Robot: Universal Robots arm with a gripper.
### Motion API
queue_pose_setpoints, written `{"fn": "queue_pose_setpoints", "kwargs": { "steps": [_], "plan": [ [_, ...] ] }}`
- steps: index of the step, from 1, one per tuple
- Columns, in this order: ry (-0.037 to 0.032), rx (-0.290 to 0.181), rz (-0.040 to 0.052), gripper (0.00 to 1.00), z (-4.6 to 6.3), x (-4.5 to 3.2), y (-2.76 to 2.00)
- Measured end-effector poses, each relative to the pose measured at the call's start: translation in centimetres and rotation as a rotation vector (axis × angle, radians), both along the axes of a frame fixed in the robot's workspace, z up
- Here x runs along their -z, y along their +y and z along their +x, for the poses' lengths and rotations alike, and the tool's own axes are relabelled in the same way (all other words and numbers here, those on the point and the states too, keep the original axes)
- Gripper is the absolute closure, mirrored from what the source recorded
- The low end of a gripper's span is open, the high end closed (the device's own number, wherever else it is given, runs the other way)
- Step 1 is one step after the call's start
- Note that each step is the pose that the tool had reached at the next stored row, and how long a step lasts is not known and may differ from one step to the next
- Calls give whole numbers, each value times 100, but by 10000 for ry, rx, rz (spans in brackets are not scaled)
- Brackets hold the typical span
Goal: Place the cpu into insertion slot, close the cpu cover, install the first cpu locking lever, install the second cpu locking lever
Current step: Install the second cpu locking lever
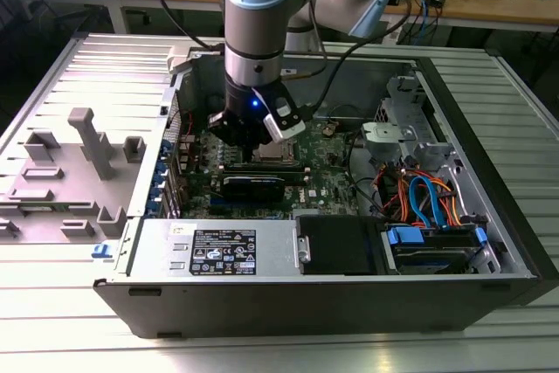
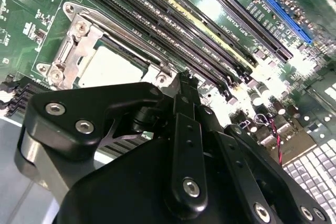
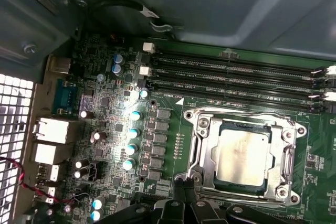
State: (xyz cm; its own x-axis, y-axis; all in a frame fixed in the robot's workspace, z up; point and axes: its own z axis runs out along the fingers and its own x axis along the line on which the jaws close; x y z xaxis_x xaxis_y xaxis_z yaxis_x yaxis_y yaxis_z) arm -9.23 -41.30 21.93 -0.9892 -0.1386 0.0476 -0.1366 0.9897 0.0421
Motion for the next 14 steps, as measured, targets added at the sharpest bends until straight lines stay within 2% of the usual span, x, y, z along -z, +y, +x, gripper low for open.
{"fn": "queue_pose_setpoints", "kwargs": {
  "steps": [2,3,4,7,9,14],
  "plan": [
    [-35,1,5,89,0,0,1],
    [-81,2,2,89,-1,-2,0],
    [-174,0,1,89,0,-2,0],
    [-319,0,2,89,0,-4,0],
    [-342,-2,4,89,0,-6,0],
    [-346,0,2,89,-1,-6,0]
  ]
}}
